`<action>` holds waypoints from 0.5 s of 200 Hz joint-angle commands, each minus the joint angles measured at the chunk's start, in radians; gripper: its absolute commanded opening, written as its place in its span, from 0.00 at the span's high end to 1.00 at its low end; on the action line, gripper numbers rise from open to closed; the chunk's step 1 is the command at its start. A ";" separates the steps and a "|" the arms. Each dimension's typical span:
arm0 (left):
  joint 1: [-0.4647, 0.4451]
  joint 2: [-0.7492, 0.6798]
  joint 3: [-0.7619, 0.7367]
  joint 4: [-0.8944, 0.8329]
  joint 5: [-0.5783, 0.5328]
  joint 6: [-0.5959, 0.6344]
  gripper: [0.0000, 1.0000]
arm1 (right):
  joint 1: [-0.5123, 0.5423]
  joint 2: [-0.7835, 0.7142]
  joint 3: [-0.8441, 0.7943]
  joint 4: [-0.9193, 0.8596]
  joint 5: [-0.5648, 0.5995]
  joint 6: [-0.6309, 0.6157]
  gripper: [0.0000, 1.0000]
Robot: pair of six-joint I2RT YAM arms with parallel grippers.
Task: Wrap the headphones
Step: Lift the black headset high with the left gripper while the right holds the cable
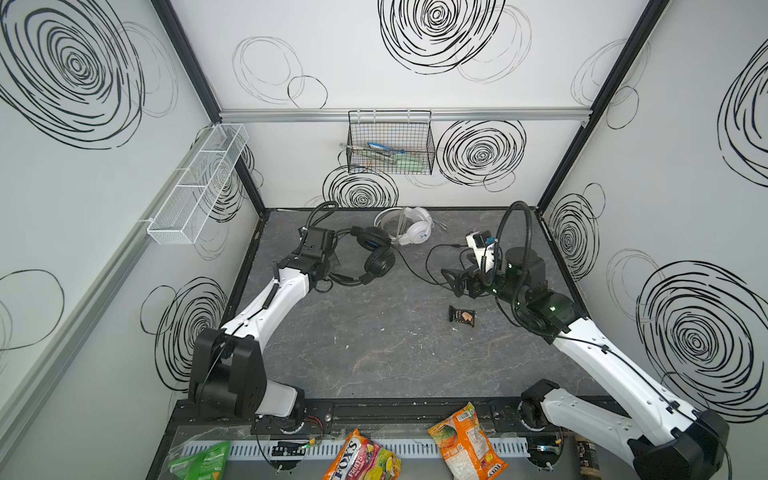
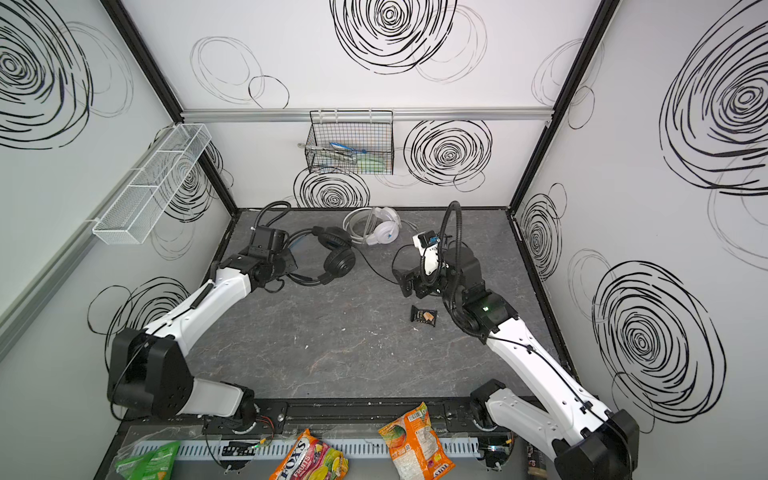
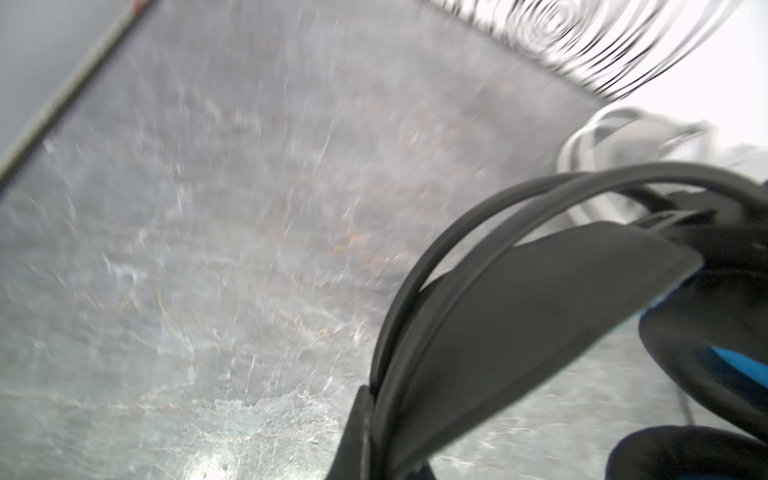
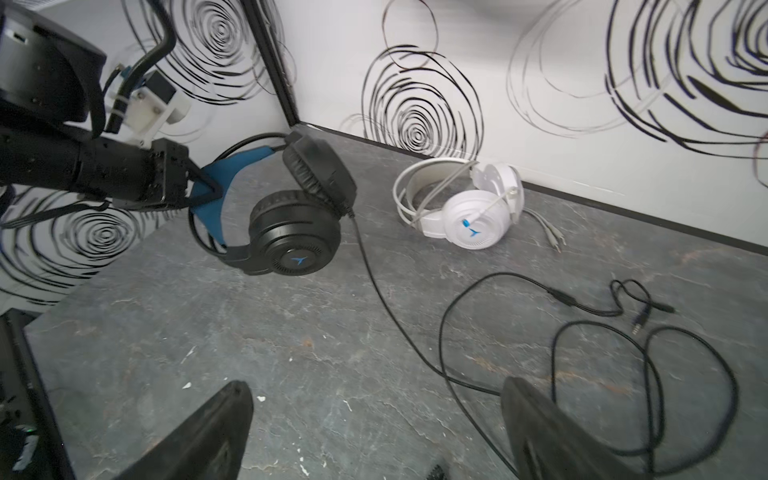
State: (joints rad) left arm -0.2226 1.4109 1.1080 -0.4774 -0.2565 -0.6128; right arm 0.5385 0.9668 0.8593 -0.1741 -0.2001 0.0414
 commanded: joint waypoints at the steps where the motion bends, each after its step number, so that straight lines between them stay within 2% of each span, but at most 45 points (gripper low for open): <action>1: -0.053 -0.088 0.073 -0.024 -0.055 0.050 1.00 | -0.001 -0.034 -0.052 0.104 -0.134 0.012 0.03; 59: -0.247 -0.222 0.124 -0.070 -0.092 0.068 1.00 | -0.043 -0.120 -0.143 0.150 -0.215 -0.002 0.03; 100: -0.302 -0.251 0.183 -0.085 -0.058 0.079 1.00 | -0.044 -0.193 -0.201 0.178 -0.247 -0.079 0.03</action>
State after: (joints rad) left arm -0.5076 1.2030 1.2198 -0.6323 -0.3252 -0.5282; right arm 0.4973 0.8288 0.6991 -0.0540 -0.3916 0.0200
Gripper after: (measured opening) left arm 0.089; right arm 0.974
